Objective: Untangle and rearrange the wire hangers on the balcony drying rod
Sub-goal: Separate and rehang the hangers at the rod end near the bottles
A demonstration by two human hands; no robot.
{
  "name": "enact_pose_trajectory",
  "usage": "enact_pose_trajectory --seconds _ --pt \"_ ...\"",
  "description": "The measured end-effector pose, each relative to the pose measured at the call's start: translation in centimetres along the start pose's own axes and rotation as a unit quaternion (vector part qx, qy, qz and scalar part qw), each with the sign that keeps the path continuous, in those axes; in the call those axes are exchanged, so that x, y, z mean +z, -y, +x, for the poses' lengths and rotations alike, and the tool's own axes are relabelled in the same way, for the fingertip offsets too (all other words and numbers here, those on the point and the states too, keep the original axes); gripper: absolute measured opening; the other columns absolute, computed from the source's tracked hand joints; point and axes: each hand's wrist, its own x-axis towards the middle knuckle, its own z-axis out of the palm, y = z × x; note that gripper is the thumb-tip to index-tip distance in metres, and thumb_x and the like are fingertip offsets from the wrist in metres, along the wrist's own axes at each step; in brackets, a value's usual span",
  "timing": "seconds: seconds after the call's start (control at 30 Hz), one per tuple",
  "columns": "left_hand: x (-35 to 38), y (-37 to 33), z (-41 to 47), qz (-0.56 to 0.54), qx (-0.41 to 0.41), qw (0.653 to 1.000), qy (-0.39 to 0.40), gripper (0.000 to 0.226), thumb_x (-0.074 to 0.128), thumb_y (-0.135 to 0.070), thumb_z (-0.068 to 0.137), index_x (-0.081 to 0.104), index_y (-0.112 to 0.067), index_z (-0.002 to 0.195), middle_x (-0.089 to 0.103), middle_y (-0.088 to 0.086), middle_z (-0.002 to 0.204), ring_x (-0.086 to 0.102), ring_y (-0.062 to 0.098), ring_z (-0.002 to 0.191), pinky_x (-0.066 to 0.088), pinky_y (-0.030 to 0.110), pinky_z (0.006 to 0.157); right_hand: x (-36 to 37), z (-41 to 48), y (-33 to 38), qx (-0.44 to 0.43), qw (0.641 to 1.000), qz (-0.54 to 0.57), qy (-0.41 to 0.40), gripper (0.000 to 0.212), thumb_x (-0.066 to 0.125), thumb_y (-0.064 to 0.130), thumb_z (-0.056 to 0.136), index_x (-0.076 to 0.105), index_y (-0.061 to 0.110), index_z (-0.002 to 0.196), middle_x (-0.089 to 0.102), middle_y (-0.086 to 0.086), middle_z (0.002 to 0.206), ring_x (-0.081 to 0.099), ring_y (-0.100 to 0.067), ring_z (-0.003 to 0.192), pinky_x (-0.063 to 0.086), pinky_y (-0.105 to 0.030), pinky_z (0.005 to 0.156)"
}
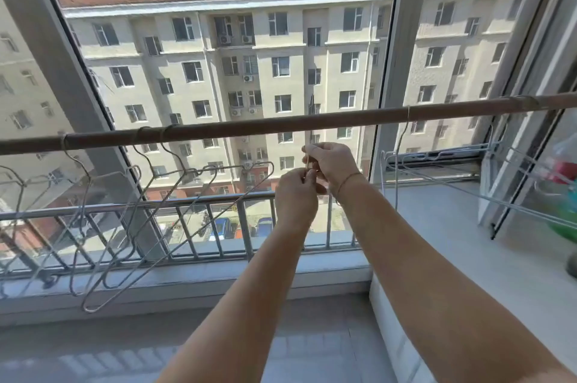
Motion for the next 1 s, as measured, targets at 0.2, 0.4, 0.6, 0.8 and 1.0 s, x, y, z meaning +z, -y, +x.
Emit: enact_pose_trajectory --seconds 0.2,0.4,0.6,0.8,1.0 --pt "-1.0 5.0 -1.2 0.023 -0.014 0.999 0.025 0.022 0.048 -0.018 0.095 0.069 -0.015 0.092 0.062 -0.006 0.055 0.050 0.001 0.046 0.046 0.032 0.063 -1.1 -0.4 -4.2 -0.033 0.992 -0.092 -0.076 0.021 0.062 0.020 0.084 0.054 0.005 0.097 0.061 -0.013 0.089 0.057 -0.023 0.076 0.050 -0.036 0.073" --pt "-4.9 9.1 -2.3 0.023 -0.025 0.991 0.126 0.022 0.049 -0.011 0.095 0.069 -0.016 0.091 0.055 0.001 0.061 0.050 0.020 0.065 0.041 0.032 0.067 -2.8 -1.5 -7.2 -0.126 0.931 -0.342 0.010 0.036 0.059 0.020 0.088 0.055 0.009 0.122 0.045 -0.023 0.126 0.049 -0.034 0.116 0.037 -0.038 0.106" --pt "-8.4 10.7 -1.9 0.064 -0.018 0.990 0.125 0.015 0.057 -0.013 0.091 0.072 -0.016 0.091 0.068 0.004 0.082 0.062 0.014 0.082 0.046 0.022 0.076 -3.4 -4.0 -7.8 -0.180 0.887 -0.417 0.076 0.016 0.060 0.021 0.088 0.069 0.010 0.096 0.062 -0.008 0.098 0.055 -0.022 0.088 0.045 -0.033 0.083" --pt "-7.5 9.1 -2.2 0.167 0.072 0.978 -0.106 0.033 0.071 -0.021 0.080 0.066 -0.008 0.110 0.061 0.011 0.115 0.052 0.024 0.113 0.034 0.026 0.097 -2.8 -7.5 -7.1 -0.154 0.936 -0.309 0.065 0.015 0.063 0.019 0.085 0.068 0.010 0.073 0.066 -0.001 0.061 0.060 -0.011 0.059 0.043 -0.018 0.059" --pt "-5.0 4.2 -5.0 -0.114 0.038 0.991 0.059 0.014 0.063 -0.026 0.087 0.069 -0.017 0.097 0.072 0.002 0.083 0.066 0.012 0.075 0.054 0.024 0.072 -1.7 -8.9 -3.2 -0.192 0.963 -0.187 0.010 0.008 0.064 0.018 0.086 0.068 0.012 0.085 0.065 0.003 0.062 0.056 0.005 0.046 0.041 -0.006 0.048"
